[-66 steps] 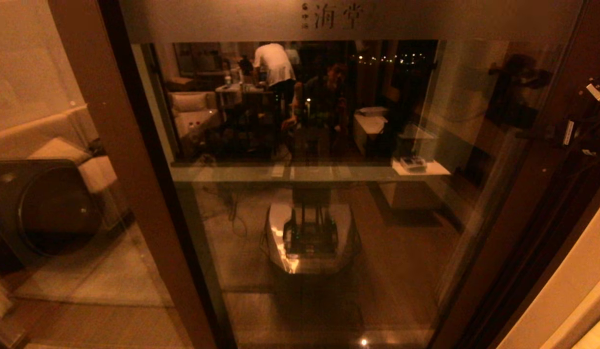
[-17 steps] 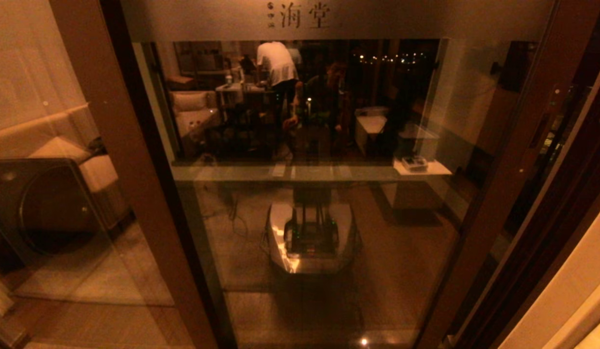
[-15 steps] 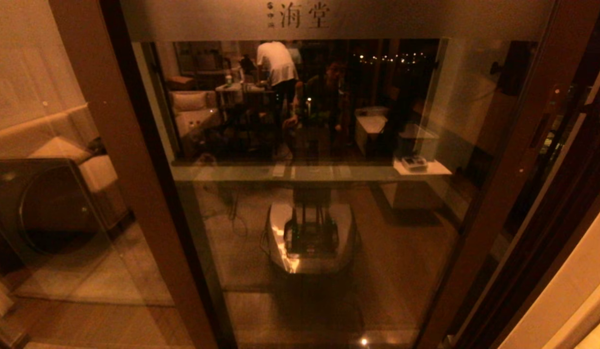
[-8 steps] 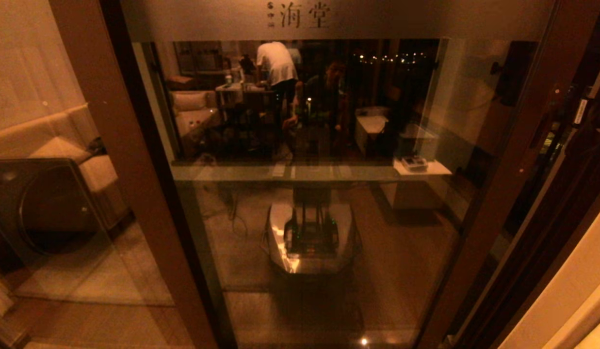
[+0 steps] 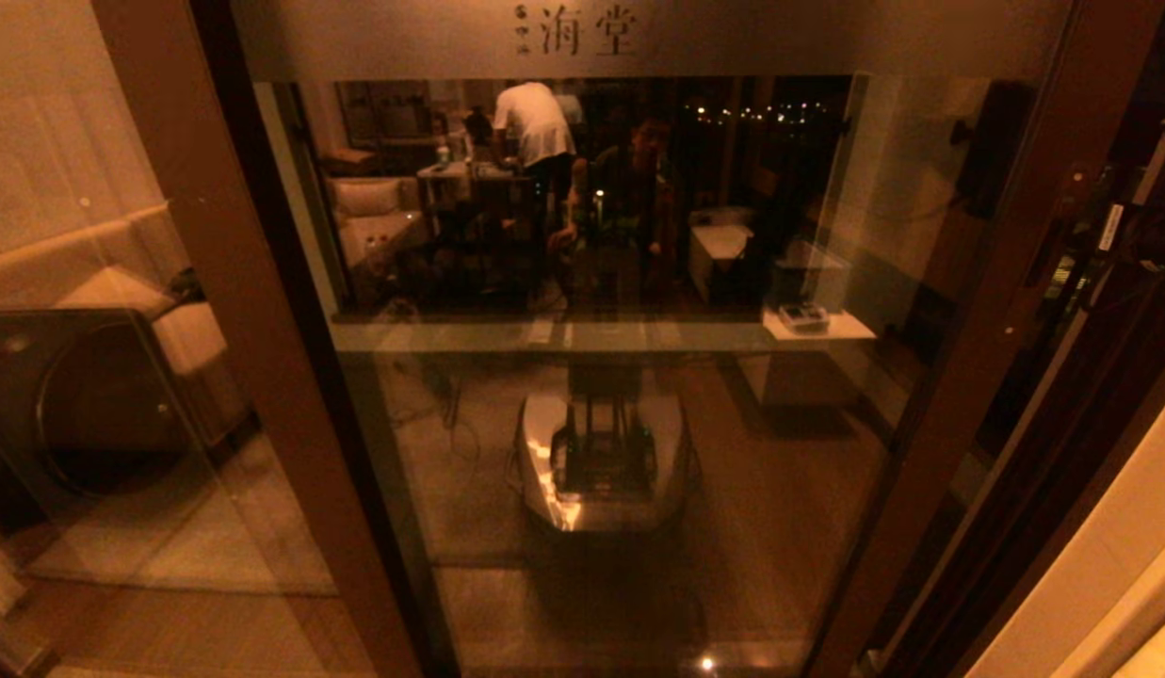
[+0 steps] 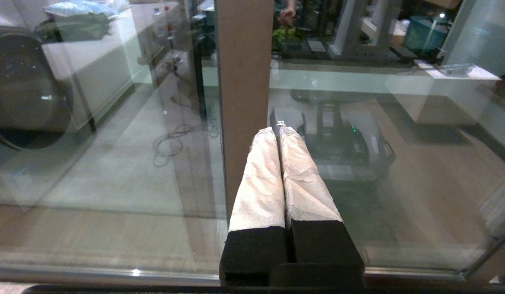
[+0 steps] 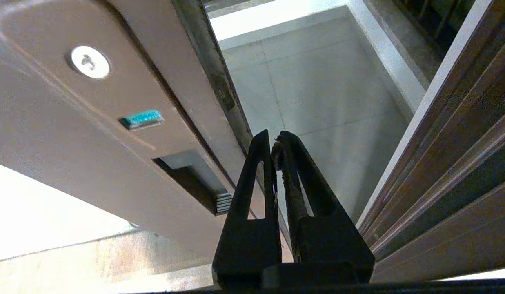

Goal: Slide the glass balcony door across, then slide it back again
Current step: Open the slid door

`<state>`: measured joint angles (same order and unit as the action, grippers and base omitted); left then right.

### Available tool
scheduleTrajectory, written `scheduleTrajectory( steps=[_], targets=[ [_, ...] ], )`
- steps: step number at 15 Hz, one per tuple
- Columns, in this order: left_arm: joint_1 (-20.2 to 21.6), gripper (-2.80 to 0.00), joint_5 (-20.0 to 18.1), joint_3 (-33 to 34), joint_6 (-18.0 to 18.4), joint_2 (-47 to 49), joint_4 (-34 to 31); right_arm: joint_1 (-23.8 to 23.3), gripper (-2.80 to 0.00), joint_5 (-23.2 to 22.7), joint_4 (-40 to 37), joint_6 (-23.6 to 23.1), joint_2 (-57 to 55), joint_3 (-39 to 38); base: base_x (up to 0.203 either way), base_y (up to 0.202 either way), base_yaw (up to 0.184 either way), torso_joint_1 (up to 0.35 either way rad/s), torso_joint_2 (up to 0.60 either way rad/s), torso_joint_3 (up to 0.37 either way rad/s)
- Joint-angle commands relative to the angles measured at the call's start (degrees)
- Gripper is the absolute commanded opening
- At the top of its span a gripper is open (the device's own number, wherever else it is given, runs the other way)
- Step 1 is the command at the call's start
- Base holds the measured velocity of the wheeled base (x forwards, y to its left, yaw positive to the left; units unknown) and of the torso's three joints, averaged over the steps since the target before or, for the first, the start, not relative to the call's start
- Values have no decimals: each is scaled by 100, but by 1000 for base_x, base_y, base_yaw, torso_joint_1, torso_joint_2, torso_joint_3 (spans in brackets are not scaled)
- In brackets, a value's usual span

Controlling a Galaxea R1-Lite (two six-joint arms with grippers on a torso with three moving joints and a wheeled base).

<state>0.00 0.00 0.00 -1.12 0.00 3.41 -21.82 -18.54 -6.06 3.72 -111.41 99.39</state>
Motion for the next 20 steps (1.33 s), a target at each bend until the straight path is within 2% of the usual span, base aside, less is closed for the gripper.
scheduleTrajectory(
  steps=[1, 7, 12, 14, 20],
  targets=[
    [9, -280, 0, 123, -2, 0, 1, 90, -280, -53, -3, 55, -9, -54, 0, 0, 0, 0, 0, 0],
    [0, -280, 0, 123, -2, 0, 1, 213, -280, -53, 68, 103, 30, -148, 0, 0, 0, 0, 0, 0],
    [1, -280, 0, 123, -2, 0, 3, 126, -280, 167, 701, 105, -433, -11, 0, 0, 0, 0, 0, 0],
    [0, -280, 0, 123, -2, 0, 1, 117, -280, 289, 711, 111, -590, 116, 0, 0, 0, 0, 0, 0],
    [0, -280, 0, 123, -2, 0, 1, 234, -280, 261, 711, 179, -416, -127, 0, 0, 0, 0, 0, 0]
  ],
)
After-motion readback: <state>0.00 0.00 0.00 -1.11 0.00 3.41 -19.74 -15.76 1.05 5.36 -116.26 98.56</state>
